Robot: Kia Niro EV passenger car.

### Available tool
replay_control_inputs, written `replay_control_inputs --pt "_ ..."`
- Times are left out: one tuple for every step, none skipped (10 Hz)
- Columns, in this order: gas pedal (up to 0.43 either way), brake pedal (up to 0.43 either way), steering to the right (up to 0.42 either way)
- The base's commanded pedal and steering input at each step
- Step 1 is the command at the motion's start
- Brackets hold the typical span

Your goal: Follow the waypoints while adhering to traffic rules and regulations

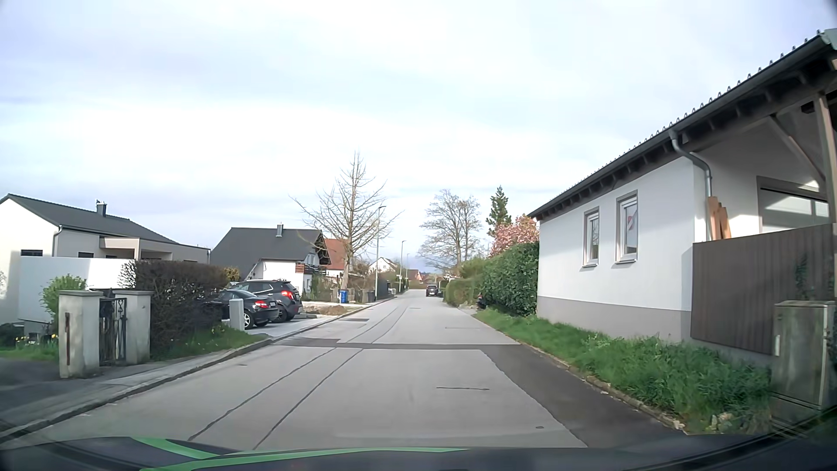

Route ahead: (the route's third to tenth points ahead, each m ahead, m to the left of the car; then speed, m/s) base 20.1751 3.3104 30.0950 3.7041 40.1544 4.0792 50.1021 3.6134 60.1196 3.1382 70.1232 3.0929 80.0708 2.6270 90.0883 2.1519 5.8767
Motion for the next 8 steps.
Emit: replay_control_inputs --pt "0.248 0.000 0.011" --pt "0.248 0.000 0.011" --pt "0.248 0.000 0.010" --pt "0.240 0.000 0.010" --pt "0.240 0.000 0.010" --pt "0.240 0.000 0.010" --pt "0.240 0.000 0.010" --pt "0.240 0.000 0.008"
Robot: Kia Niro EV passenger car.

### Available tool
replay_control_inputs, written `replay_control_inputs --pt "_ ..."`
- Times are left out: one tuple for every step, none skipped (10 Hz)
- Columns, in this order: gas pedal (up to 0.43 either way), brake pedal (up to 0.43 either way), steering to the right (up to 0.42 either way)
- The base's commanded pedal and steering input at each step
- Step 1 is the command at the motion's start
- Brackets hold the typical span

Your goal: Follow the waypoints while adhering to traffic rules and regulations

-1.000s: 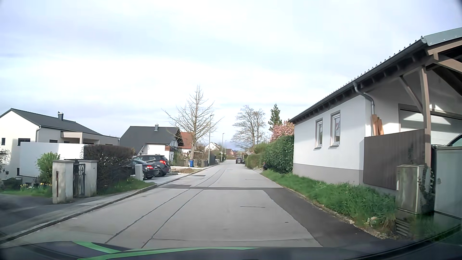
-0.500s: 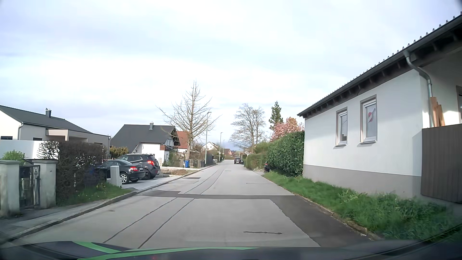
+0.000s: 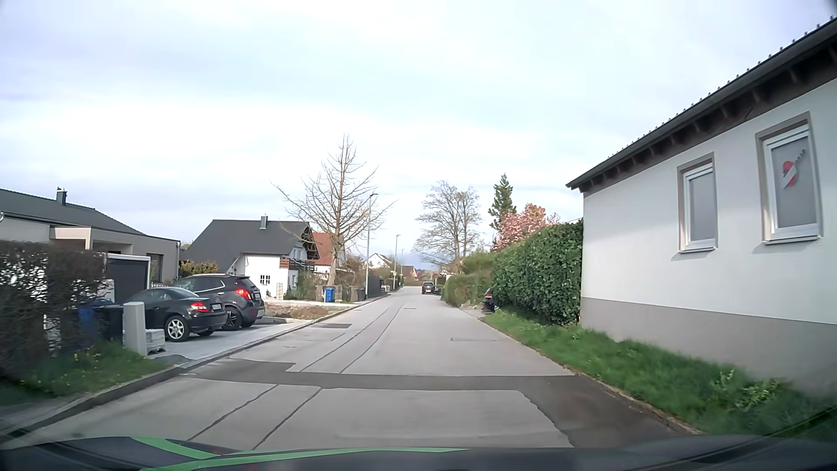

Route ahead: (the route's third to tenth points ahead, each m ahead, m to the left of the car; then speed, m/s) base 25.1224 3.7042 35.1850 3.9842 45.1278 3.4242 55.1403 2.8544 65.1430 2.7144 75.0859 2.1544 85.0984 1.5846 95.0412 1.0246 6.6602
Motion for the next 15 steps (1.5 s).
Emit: replay_control_inputs --pt "0.240 0.000 0.009" --pt "0.228 0.000 0.008" --pt "0.209 0.000 0.009" --pt "0.197 0.000 0.008" --pt "0.189 0.000 0.008" --pt "0.189 0.000 0.009" --pt "0.177 0.000 0.009" --pt "0.177 0.000 0.009" --pt "0.177 0.000 0.009" --pt "0.177 0.000 0.010" --pt "0.177 0.000 0.010" --pt "0.169 0.000 0.010" --pt "0.157 0.000 0.010" --pt "0.157 0.000 0.010" --pt "0.150 0.000 0.009"
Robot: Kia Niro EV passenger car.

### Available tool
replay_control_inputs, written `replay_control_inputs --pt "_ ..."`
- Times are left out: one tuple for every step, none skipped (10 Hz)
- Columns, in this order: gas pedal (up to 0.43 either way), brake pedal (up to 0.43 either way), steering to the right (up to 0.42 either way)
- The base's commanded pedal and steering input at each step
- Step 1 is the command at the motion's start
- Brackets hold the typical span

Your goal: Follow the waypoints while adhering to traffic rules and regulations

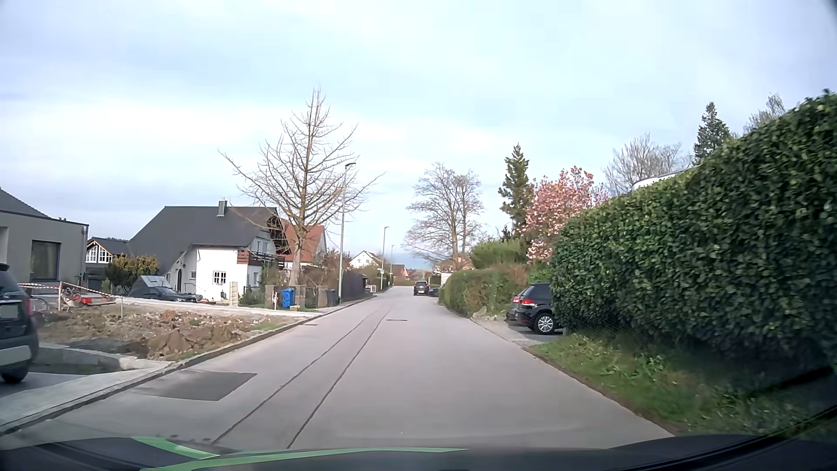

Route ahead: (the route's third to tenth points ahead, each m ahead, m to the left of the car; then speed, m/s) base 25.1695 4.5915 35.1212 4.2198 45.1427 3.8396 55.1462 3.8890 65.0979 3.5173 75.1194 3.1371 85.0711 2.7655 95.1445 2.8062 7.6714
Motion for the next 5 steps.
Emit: replay_control_inputs --pt "0.150 0.000 0.009" --pt "0.138 0.000 0.009" --pt "0.138 0.000 0.009" --pt "0.130 0.000 0.009" --pt "0.118 0.000 0.009"
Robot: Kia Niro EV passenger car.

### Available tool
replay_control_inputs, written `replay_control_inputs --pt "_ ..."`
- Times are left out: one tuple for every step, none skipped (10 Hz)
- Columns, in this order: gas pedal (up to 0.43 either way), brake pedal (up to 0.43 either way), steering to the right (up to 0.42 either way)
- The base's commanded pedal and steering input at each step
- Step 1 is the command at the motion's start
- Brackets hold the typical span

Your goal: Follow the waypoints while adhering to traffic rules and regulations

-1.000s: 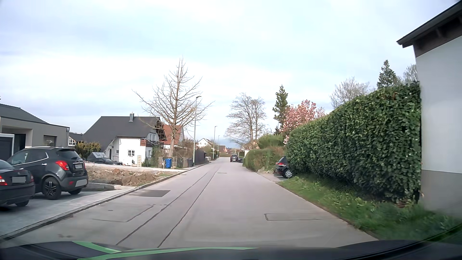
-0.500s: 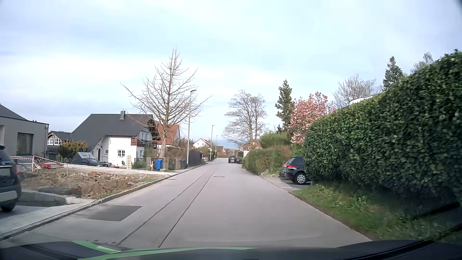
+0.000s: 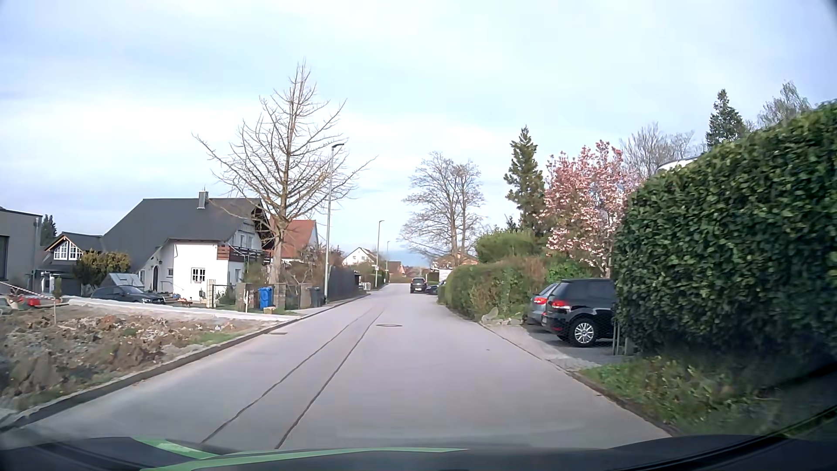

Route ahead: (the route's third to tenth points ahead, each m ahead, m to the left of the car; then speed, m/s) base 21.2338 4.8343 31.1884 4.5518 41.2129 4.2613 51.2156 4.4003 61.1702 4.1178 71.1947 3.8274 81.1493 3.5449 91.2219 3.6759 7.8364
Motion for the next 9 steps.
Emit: replay_control_inputs --pt "0.118 0.000 0.009" --pt "0.110 0.000 0.006" --pt "0.079 0.000 0.004" --pt "0.079 0.000 0.003" --pt "0.079 0.000 0.003" --pt "0.079 0.000 0.002" --pt "0.079 0.000 0.001" --pt "0.079 0.000 0.000" --pt "0.079 0.000 -0.002"
